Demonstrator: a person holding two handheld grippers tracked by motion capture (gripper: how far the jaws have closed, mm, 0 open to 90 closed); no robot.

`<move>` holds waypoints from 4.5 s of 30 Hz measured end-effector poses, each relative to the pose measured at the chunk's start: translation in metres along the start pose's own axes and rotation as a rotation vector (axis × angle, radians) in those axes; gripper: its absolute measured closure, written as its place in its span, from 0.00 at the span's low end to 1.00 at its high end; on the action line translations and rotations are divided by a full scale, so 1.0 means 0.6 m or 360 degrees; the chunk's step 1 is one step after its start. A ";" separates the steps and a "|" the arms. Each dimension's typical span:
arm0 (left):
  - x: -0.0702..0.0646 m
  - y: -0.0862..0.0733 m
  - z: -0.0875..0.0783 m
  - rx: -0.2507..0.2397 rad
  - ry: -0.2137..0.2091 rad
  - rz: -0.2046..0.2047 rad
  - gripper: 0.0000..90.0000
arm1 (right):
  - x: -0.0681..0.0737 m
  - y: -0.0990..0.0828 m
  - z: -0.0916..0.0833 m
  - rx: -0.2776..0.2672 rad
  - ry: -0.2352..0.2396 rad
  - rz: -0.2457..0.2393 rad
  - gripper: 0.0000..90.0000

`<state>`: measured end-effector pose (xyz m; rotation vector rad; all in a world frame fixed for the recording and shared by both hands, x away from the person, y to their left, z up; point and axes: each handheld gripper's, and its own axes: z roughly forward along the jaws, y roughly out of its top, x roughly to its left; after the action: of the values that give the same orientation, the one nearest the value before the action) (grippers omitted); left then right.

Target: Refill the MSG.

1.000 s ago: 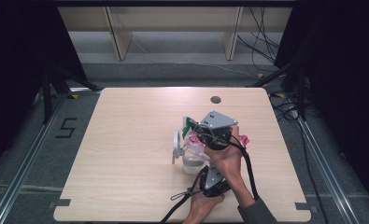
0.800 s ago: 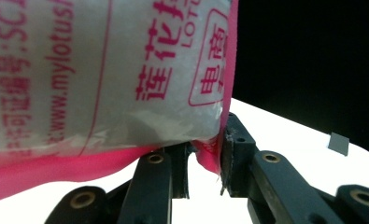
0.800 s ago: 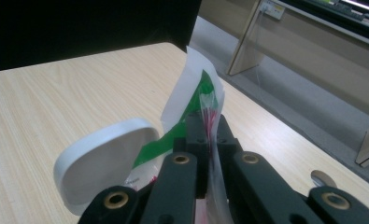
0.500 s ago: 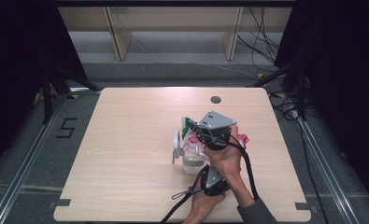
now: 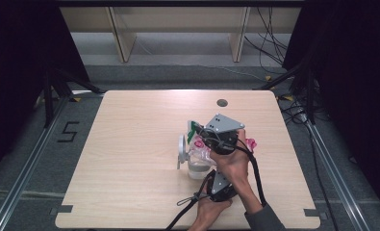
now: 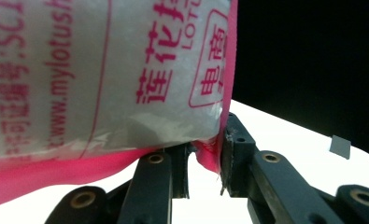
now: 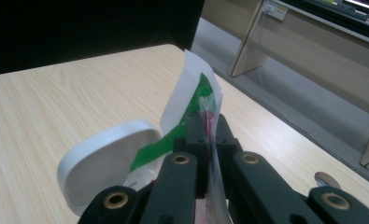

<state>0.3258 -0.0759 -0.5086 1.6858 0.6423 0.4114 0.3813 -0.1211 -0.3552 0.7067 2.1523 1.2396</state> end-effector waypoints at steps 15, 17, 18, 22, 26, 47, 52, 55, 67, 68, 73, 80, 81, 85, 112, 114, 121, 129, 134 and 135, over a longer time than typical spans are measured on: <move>0.001 0.000 0.001 -0.0006 -0.0006 -0.0002 0.83 | 0.002 0.002 0.001 -0.0017 0.0000 -0.0043 1.00; 0.001 0.000 -0.002 0.0011 -0.0036 -0.0017 0.83 | 0.002 0.001 0.005 -0.0011 -0.0002 -0.0039 1.00; 0.001 0.000 -0.001 0.0004 -0.0035 -0.0020 0.83 | 0.000 0.000 0.005 -0.0019 -0.0016 -0.0063 1.00; 0.001 -0.001 0.000 -0.0005 -0.0006 -0.0002 0.83 | 0.003 0.002 0.001 -0.0018 0.0000 -0.0021 1.00; 0.001 -0.001 0.002 -0.0007 -0.0004 -0.0001 0.83 | 0.002 0.002 0.003 -0.0025 -0.0007 -0.0042 1.00; 0.002 0.009 0.011 -0.0010 -0.0027 -0.0003 0.84 | -0.008 0.007 -0.006 -0.0049 -0.0019 -0.0021 1.00; 0.003 0.005 0.014 -0.0015 -0.0017 -0.0015 0.83 | -0.009 0.005 -0.001 -0.0031 -0.0003 -0.0014 1.00; 0.005 0.004 0.014 -0.0017 -0.0027 -0.0032 0.84 | -0.003 0.004 -0.001 -0.0021 0.0001 0.0038 1.00; 0.004 0.002 0.014 -0.0032 -0.0026 -0.0041 0.83 | -0.003 0.004 0.002 -0.0030 -0.0001 -0.0012 1.00; 0.004 0.002 0.014 -0.0029 -0.0027 -0.0040 0.83 | -0.003 0.004 0.002 -0.0022 0.0006 -0.0010 1.00; 0.004 0.004 0.013 -0.0031 -0.0034 -0.0048 0.83 | -0.001 0.007 -0.001 -0.0026 0.0023 -0.0005 1.00; 0.003 0.003 0.012 -0.0035 -0.0031 -0.0047 0.83 | -0.001 0.006 0.000 -0.0025 0.0016 -0.0018 1.00; 0.003 0.003 0.012 -0.0034 -0.0031 -0.0046 0.83 | 0.000 0.006 0.000 -0.0023 0.0023 0.0015 1.00; 0.004 0.002 0.012 -0.0038 -0.0029 -0.0047 0.83 | -0.001 0.005 0.002 -0.0031 0.0006 -0.0011 1.00; 0.004 0.002 0.011 -0.0029 -0.0029 -0.0045 0.83 | 0.004 0.006 0.002 -0.0023 0.0014 -0.0002 1.00; 0.004 0.002 0.011 -0.0037 -0.0034 -0.0054 0.83 | 0.006 0.006 0.001 -0.0011 0.0033 0.0029 1.00; 0.004 0.002 0.011 -0.0036 -0.0034 -0.0054 0.83 | 0.002 0.006 0.001 -0.0031 0.0011 -0.0009 1.00; 0.003 0.003 0.010 -0.0029 -0.0033 -0.0047 0.83 | 0.002 0.007 0.001 -0.0038 0.0015 -0.0005 1.00; 0.000 0.002 0.014 -0.0089 -0.0014 -0.0098 0.83 | 0.001 0.007 0.003 -0.0043 0.0009 -0.0066 1.00; 0.002 0.002 0.011 -0.0052 -0.0024 -0.0056 0.83 | 0.003 0.007 0.002 -0.0028 0.0019 -0.0034 1.00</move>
<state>0.3312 -0.0804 -0.5088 1.6431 0.6500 0.3816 0.3818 -0.1175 -0.3524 0.6689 2.1504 1.2531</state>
